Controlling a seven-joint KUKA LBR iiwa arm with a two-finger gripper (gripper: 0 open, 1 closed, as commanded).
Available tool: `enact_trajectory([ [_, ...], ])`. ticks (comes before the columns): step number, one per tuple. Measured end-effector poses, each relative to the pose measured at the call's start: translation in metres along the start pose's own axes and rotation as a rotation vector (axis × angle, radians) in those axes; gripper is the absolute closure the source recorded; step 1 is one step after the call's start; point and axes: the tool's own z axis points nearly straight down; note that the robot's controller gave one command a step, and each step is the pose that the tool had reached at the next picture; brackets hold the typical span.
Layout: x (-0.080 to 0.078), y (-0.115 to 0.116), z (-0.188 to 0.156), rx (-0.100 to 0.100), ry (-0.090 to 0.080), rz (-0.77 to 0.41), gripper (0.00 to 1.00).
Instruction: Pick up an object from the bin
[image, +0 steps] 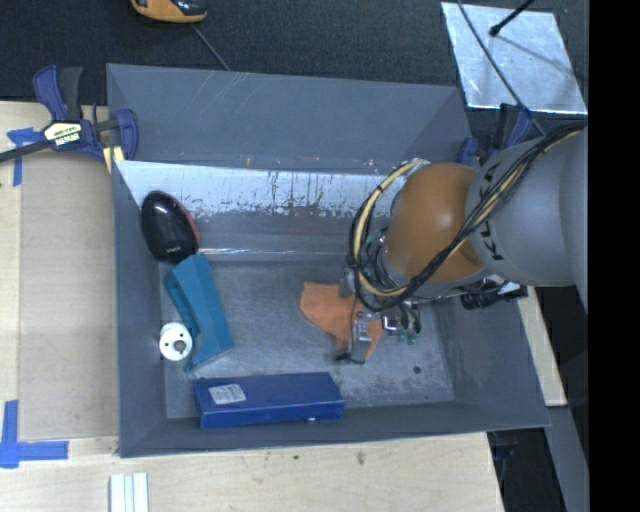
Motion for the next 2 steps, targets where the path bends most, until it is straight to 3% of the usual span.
enact_trajectory([
  [1,0.0072,0.0041,0.0000,0.000,-0.001,0.116,1.00],
  [2,0.0072,0.0041,0.0000,0.000,-0.001,0.116,1.00],
])
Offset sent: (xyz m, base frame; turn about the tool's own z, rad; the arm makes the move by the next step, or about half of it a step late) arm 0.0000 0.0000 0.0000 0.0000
